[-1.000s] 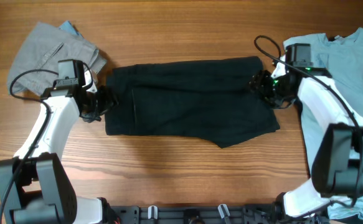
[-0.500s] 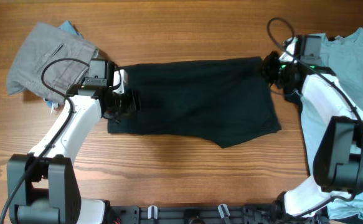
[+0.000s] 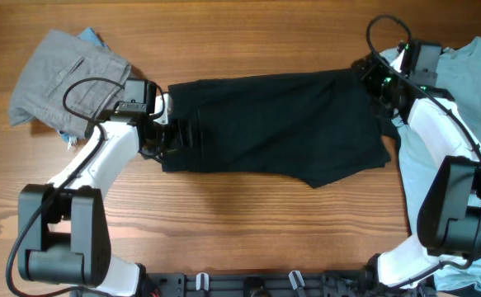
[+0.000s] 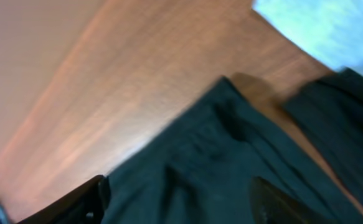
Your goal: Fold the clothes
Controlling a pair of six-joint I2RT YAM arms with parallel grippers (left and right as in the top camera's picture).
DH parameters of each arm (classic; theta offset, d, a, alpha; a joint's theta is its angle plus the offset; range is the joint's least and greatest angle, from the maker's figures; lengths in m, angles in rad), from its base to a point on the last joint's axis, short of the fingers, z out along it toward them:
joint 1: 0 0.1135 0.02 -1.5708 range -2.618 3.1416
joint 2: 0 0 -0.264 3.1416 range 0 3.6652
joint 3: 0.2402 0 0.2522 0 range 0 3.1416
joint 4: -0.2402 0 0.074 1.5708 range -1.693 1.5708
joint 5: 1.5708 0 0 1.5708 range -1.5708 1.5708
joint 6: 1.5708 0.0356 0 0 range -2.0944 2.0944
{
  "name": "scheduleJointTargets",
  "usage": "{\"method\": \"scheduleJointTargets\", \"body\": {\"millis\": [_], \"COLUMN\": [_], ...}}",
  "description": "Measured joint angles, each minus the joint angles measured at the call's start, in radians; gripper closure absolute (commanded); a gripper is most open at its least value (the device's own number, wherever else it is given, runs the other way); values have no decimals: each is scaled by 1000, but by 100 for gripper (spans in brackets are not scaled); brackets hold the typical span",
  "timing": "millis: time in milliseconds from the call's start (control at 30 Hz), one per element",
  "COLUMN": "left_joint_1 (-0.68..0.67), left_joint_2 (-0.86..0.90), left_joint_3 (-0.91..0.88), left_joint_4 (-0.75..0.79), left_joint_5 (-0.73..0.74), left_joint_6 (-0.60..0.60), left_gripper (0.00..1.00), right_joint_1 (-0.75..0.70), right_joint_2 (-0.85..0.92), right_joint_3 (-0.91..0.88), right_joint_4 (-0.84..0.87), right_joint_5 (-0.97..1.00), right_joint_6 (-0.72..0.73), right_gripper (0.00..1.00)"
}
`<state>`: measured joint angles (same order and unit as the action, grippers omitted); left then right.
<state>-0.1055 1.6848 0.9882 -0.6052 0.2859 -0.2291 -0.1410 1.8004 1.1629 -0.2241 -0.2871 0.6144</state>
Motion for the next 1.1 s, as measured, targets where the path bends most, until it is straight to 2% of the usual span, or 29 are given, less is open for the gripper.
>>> {"method": "scheduleJointTargets", "body": {"millis": [67, 167, 200, 233, 267, 300, 367, 433, 533, 567, 633, 767, 933, 1100], "left_joint_1": [0, 0, 0, 0, 0, 0, 0, 0, 1, 2, 6, 44, 111, 152], "left_joint_2": [0, 0, 0, 0, 0, 0, 0, 0, 0, 0, 0, 0, 9, 63], "left_joint_3": [0, 0, 0, 0, 0, 0, 0, 0, 0, 0, 0, 0, 0, 0], "left_joint_4": [0, 8, 17, 28, 37, 48, 61, 61, 59, 57, 43, 29, 53, 71], "left_joint_5": [0, 0, 0, 0, -1, -3, -13, -39, -61, -64, -76, -88, -55, 75], "left_joint_6": [0, 0, 0, 4, 4, 3, 8, 12, 8, 8, 11, 7, 11, 75], "left_gripper": [22, 47, 52, 57, 57, 55, 30, 23, 14, 7, 2, 0, 0, 0], "right_joint_1": [-2, -6, -5, -2, 1, 7, 24, 43, 47, 40, 19, -3, -12, -26], "right_joint_2": [0, -10, -18, -22, -24, -26, -26, -26, -25, -21, -33, -37, -41, -87], "right_joint_3": [1, 7, 6, 9, 10, 9, -1, -42, -144, -180, -196, -200, -192, -172], "right_joint_4": [-31, -176, -252, -324, -386, -466, -570, -612, -563, -541, -513, -502, -507, -621], "right_joint_5": [-18, -105, -131, -141, -143, -138, -102, -41, 50, 77, 94, 86, 63, 42], "right_joint_6": [-46, -123, -148, -156, -170, -173, -173, -163, -140, -127, -109, -99, -151, -254], "right_gripper": [39, 53, 60, 62, 66, 70, 70, 70, 74, 73, 69, 47, 47, 45]}}
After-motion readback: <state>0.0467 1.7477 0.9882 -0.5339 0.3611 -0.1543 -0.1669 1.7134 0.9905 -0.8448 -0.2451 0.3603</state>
